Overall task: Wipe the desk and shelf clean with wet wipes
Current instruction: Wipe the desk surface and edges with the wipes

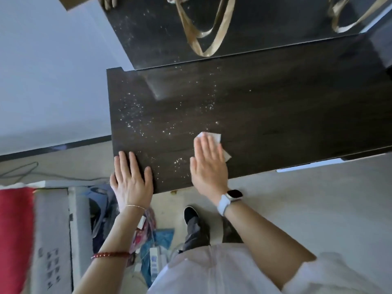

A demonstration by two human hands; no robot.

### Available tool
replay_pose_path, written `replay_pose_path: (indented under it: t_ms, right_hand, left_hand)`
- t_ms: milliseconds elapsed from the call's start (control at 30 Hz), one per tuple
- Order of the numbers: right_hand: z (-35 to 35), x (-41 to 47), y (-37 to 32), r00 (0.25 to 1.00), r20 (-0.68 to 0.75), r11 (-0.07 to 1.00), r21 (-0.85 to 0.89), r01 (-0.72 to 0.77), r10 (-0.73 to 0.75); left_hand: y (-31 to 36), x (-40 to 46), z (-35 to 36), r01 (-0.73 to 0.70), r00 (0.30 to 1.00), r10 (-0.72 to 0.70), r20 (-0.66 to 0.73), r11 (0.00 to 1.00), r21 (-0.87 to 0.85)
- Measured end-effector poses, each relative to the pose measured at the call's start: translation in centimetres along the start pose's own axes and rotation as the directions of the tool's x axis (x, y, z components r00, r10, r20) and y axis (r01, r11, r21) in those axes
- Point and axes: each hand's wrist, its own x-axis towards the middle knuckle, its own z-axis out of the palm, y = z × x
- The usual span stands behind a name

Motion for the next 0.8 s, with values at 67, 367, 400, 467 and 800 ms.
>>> replay_pose_path:
  t_ms: [67,367,400,467,800]
  right_hand:
    - [1.5,-2.0,-5.0,0.961,0.091,0.963,-0.039,0.266,-0.262]
    - [-1.5,0.4,2.9,0.981,-0.005,0.979,-0.062,-0.192,0.192]
    - [-1.3,0.7,2.1,0.975,-0.019,0.974,-0.054,-0.221,0.221]
    - [-0.1,1.4,-1.3,0.992,0.014,0.991,-0.066,-0.121,0.122]
    - [2.2,-0.8,-9.9,0.656,0.347,0.687,-0.046,0.726,-0.670]
  left_hand:
    - [-1.1,0.2,-0.4,-0.053,0.999,0.053,0.001,0.995,-0.088]
    - [-4.8,-0.6,-0.4,0.036,0.998,-0.014,0.065,0.938,-0.343]
    - [-4.9,-0.5,-0.4,0.033,0.997,-0.008,0.071,0.932,-0.361]
    - [-5.4,-0.4,-0.4,0.016,0.997,0.014,0.077,0.925,-0.380]
    - [-9.6,-1.7,-0.8,-0.042,0.995,0.076,0.067,0.909,-0.415]
